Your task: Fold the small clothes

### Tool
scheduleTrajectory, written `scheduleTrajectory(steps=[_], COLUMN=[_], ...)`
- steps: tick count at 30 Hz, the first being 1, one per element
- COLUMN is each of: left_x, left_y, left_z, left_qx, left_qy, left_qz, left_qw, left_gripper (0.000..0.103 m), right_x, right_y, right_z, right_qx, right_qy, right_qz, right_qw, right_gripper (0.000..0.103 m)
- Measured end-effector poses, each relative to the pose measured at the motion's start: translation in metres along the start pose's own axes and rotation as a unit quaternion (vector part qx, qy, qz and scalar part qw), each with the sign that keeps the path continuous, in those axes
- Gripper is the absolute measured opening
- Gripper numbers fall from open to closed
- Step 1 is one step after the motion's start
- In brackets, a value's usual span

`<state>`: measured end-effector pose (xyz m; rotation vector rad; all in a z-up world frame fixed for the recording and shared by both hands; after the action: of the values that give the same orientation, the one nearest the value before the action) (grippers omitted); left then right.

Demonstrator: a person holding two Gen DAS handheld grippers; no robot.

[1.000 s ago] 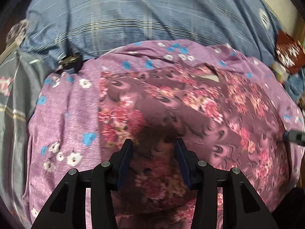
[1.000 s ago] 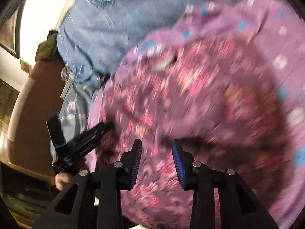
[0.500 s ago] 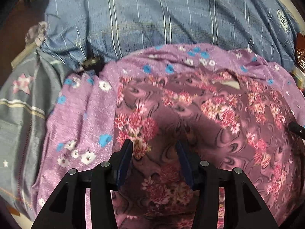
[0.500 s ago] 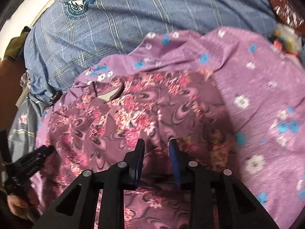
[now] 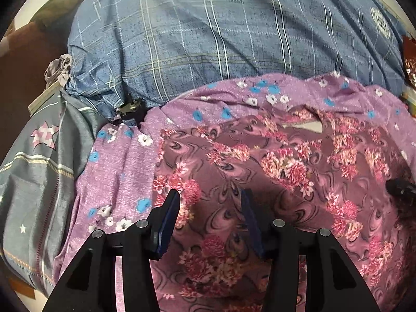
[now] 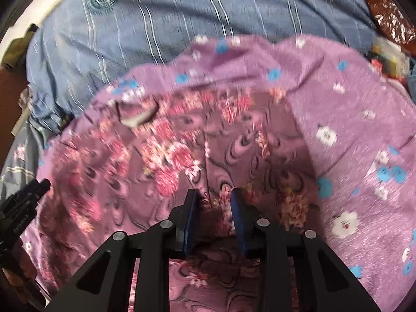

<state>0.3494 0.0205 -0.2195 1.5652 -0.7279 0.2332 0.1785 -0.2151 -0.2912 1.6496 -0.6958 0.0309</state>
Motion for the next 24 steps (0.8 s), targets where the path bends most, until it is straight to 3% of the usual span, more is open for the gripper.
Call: scheduleTrajectory(steps=[5, 7, 9, 10, 13, 15, 18, 19, 22, 24], left_x=[0.003, 0.003, 0.003, 0.001, -0.006, -0.008, -0.012, -0.012, -0.016, -0.026], left_y=[-0.036, -0.042, -0.047, -0.048, -0.052, -0.059, -0.070, -0.070, -0.061, -0.041], left_z=[0.006, 0.005, 0.008, 0.008, 0.003, -0.011, -0.036, -0.039, -0.035, -0.035], left_qx=[0.004, 0.012, 0.045, 0.052, 0.045, 0.020, -0.062, -0.071, -0.046, -0.012], left_qy=[-0.004, 0.000, -0.010, -0.014, 0.006, 0.049, 0.112, 0.115, 0.088, 0.094], left_qz=[-0.051, -0.044, -0.027, -0.018, 0.005, -0.008, -0.037, -0.037, -0.032, -0.003], left_qw=[0.9987, 0.9990, 0.9986, 0.9984, 0.9990, 0.9986, 0.9911, 0.9901, 0.9946, 0.9955], left_gripper=[0.053, 0.064, 0.083, 0.084, 0.094, 0.103, 0.103, 0.103, 0.102, 0.092], right_x=[-0.002, -0.002, -0.001, 0.001, 0.000, -0.003, -0.005, -0.006, -0.008, -0.012], right_y=[0.006, 0.012, 0.013, 0.008, -0.002, -0.001, -0.001, -0.001, 0.004, 0.012], right_z=[-0.001, 0.000, 0.002, 0.005, 0.008, 0.006, 0.008, 0.009, 0.013, 0.017], right_qx=[0.000, -0.009, -0.016, -0.018, -0.020, -0.023, -0.014, -0.011, 0.002, 0.012], right_qy=[0.007, 0.007, 0.005, 0.003, 0.011, 0.024, 0.030, 0.031, 0.026, 0.020], right_qz=[0.018, 0.038, 0.044, 0.036, 0.024, 0.029, 0.038, 0.039, 0.044, 0.052], right_qw=[1.000, 0.999, 0.999, 0.999, 0.999, 0.999, 0.999, 0.999, 0.999, 0.998], right_gripper=[0.028, 0.028, 0.028, 0.030, 0.033, 0.033, 0.033, 0.033, 0.033, 0.033])
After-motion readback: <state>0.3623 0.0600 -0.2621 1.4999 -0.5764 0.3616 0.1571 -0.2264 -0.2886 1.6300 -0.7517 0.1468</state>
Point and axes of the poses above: each gripper's, at about its wrist camera, not at the fingertips, and y roughly against the way its jaws point, z to its right, x to its top, the point moved 1 cm from there along -y, roughly the way its jaws point, and after that the axes turned 8 degrees about -z, right-handed, at the moved point
